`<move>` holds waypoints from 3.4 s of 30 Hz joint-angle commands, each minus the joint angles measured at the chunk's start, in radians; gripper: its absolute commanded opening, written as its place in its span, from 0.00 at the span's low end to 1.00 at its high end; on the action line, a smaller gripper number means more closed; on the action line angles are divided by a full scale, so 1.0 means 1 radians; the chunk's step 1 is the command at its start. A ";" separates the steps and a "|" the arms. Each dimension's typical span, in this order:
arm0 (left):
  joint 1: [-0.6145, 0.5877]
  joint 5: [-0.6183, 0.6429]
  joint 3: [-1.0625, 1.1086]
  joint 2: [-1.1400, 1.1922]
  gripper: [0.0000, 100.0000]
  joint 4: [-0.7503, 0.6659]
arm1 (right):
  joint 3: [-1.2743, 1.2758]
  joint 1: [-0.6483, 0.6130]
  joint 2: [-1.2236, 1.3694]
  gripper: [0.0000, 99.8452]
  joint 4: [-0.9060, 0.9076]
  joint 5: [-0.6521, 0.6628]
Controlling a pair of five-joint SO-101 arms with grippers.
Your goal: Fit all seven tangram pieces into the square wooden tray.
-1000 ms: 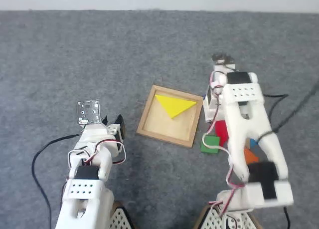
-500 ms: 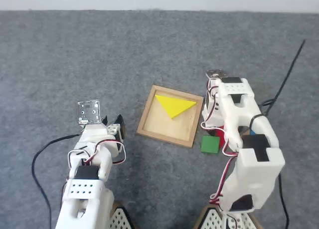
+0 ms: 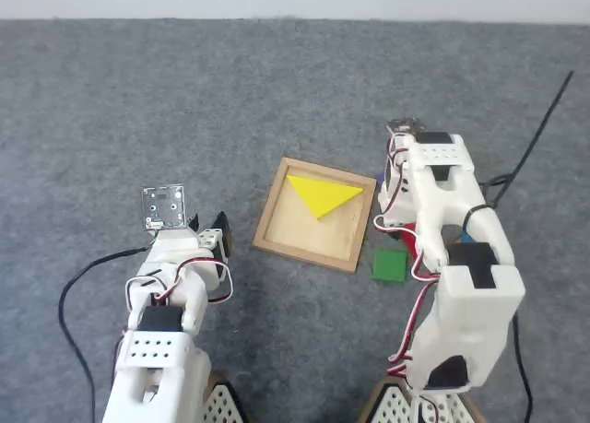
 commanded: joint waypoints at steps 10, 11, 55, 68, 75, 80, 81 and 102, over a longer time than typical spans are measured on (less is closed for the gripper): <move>-0.006 0.008 -0.013 -0.014 0.15 0.008 | -0.144 0.001 0.004 0.43 0.067 0.295; -0.006 0.008 -0.013 -0.014 0.15 0.008 | -0.152 -0.004 0.004 0.43 0.067 0.313; -0.006 0.008 -0.013 -0.014 0.15 0.008 | 0.063 0.056 -0.338 0.26 0.015 0.100; -0.006 0.008 -0.013 -0.014 0.15 0.008 | 0.091 0.061 -0.051 0.26 -0.160 0.183; -0.006 0.008 -0.013 -0.014 0.15 0.008 | 0.035 0.062 0.018 0.24 -0.130 0.178; -0.006 0.008 -0.013 -0.014 0.15 0.008 | 0.035 0.064 0.015 0.13 -0.130 0.170; -0.006 0.008 -0.013 -0.014 0.15 0.008 | 0.035 0.064 0.015 0.11 -0.130 0.152; -0.006 0.008 -0.013 -0.014 0.15 0.008 | -0.215 -0.097 -0.265 0.01 0.051 0.026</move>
